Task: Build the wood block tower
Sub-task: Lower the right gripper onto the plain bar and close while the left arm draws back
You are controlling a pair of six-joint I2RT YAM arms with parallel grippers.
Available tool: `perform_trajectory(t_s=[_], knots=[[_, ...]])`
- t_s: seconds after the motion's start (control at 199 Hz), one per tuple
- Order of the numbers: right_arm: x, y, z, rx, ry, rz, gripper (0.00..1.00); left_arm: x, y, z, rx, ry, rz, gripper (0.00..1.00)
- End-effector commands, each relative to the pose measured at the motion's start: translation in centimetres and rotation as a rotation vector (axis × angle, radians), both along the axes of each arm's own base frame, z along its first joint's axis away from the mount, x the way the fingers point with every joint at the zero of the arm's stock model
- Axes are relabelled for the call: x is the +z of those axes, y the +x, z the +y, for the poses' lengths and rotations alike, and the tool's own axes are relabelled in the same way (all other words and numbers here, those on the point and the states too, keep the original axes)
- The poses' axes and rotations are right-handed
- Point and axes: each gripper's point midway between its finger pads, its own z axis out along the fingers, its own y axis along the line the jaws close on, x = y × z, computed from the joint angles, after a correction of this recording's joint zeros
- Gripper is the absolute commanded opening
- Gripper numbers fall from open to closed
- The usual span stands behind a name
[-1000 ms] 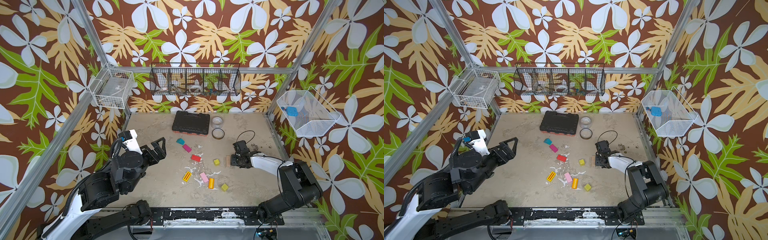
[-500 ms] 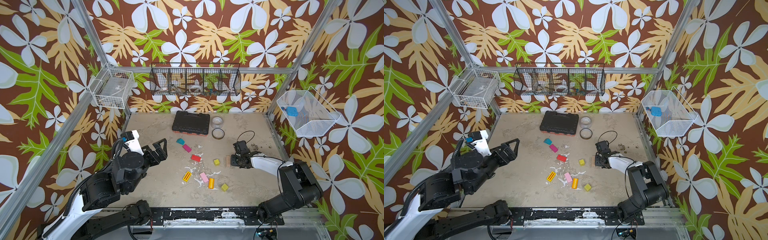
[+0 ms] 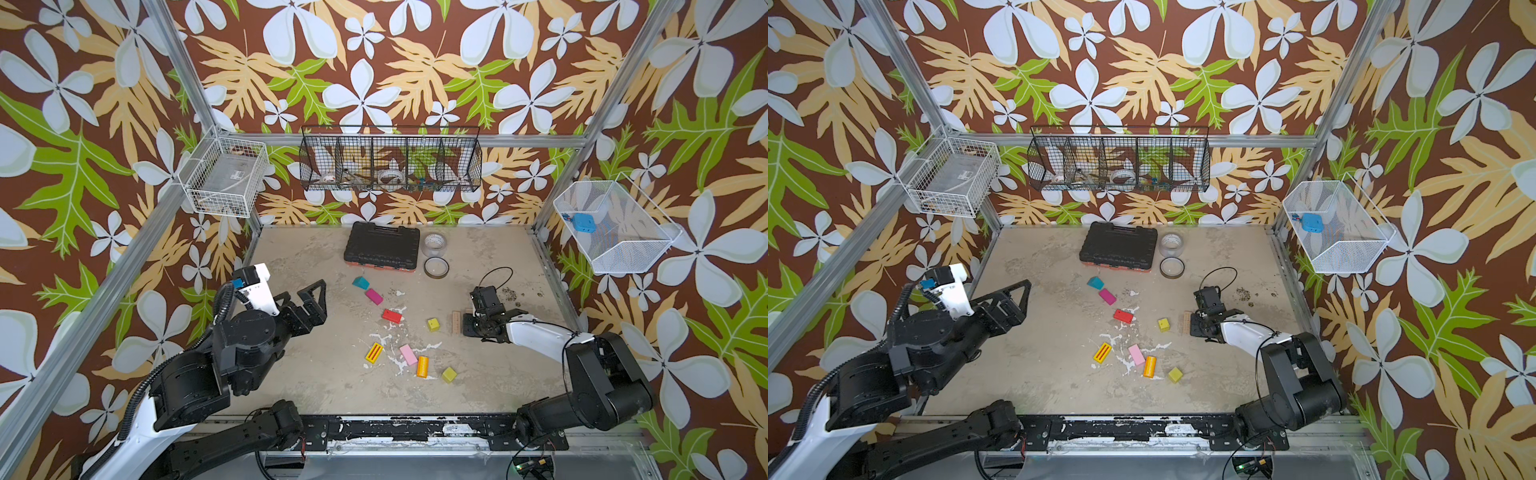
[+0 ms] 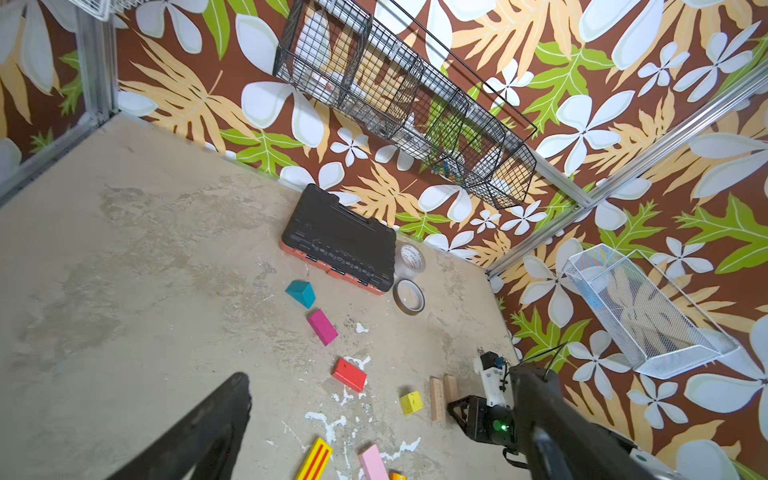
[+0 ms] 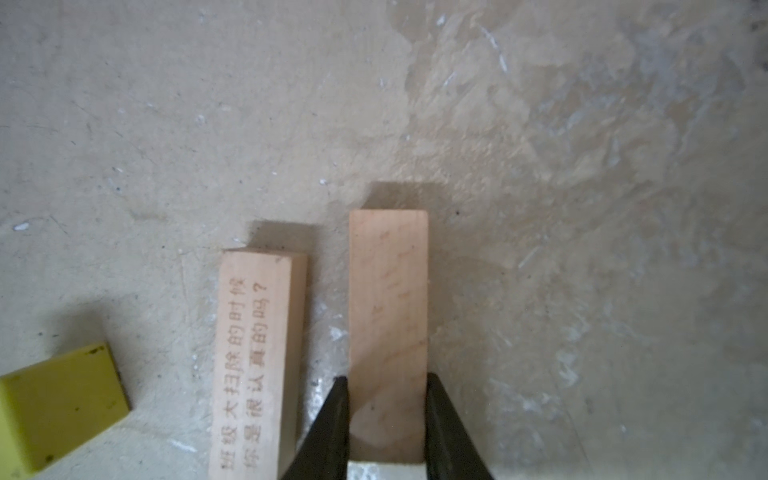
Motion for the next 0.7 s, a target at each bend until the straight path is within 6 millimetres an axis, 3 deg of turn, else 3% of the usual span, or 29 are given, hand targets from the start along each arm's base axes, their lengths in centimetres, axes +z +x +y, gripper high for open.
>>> perform_trajectory(t_s=[0.0,0.065,0.12,0.321,0.391,0.496,0.617,0.697], knots=[[-1.1,-1.7,0.4,0.012,0.029,0.079,0.27,-0.7,-0.4,2.7,0.069,0.112,-0.012,1.0],[-1.1,-1.7,0.5,0.015,0.031,0.079,0.27,-2.5,-0.3,3.9,0.144,0.178,0.041,1.0],[-1.2,-1.8,0.6,0.018,0.031,0.078,0.27,-4.4,0.1,3.7,0.175,0.238,0.085,1.0],[-1.2,-2.0,1.0,0.03,0.029,0.077,0.27,-11.1,2.3,-4.1,-0.084,0.393,0.151,0.97],[-1.2,-2.3,1.0,0.032,0.021,0.079,0.27,-12.3,2.9,-5.2,-0.116,0.432,0.193,0.94],[-0.9,-2.4,0.8,0.028,0.02,0.068,0.28,-14.3,3.7,-6.5,-0.157,0.466,0.239,0.99],[-0.5,-2.7,0.7,0.025,0.024,0.058,0.28,-16.6,4.1,-9.2,-0.296,0.488,0.301,0.97],[-0.4,-2.9,0.9,0.025,0.039,0.059,0.28,-17.5,4.6,-9.7,-0.33,0.489,0.329,0.97]])
